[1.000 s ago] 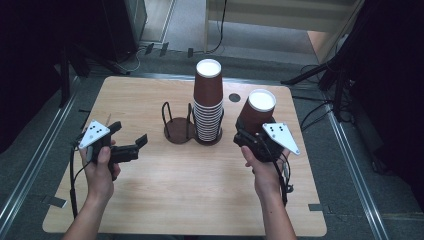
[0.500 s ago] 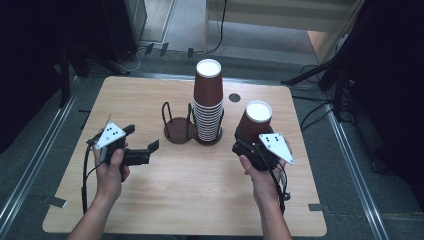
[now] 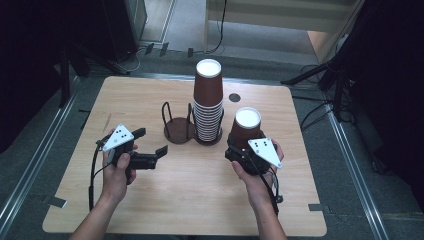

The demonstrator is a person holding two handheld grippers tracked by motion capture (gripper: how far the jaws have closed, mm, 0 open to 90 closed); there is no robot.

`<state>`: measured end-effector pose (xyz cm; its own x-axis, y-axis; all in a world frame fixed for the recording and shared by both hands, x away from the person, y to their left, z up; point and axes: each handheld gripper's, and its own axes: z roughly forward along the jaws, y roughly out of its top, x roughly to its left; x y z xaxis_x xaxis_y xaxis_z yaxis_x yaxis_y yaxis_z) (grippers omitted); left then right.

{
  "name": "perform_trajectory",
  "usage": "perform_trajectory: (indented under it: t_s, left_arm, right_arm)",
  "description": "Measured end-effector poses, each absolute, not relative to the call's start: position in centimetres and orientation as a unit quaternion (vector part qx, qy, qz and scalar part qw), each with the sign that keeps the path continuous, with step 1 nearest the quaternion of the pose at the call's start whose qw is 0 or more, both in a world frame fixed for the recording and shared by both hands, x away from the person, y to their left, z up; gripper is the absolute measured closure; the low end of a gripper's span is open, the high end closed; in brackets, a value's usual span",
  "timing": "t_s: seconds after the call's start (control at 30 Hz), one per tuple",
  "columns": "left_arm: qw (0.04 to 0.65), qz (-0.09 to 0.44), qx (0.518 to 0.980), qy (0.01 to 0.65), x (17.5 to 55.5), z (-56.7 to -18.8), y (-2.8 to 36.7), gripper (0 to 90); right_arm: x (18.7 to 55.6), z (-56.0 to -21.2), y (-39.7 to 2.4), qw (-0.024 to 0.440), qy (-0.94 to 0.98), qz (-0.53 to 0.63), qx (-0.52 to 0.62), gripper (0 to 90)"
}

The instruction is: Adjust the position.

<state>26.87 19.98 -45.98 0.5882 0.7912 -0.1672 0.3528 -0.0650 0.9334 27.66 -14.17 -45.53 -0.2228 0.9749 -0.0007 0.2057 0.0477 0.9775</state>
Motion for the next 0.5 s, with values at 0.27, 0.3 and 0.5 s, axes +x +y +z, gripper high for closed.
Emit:
perform_trajectory:
  t_s: [0.27, 0.3, 0.5]
  left_arm:
    - [0.556, 0.174, 0.719, 0.380, 26.5, -45.9, 18.3, 0.0]
    - [0.556, 0.173, 0.721, 0.377, 26.4, -45.9, 18.2, 0.0]
    - [0.557, 0.167, 0.725, 0.370, 26.3, -46.0, 17.6, 0.0]
  right_arm:
    - [27.8, -47.0, -12.9, 0.401, 0.632, 0.470, 0.467, 10.0]
    - [27.8, -47.1, -12.7, 0.401, 0.633, 0.470, 0.467, 10.0]
    - [27.9, -47.5, -12.4, 0.396, 0.641, 0.473, 0.456, 10.0]
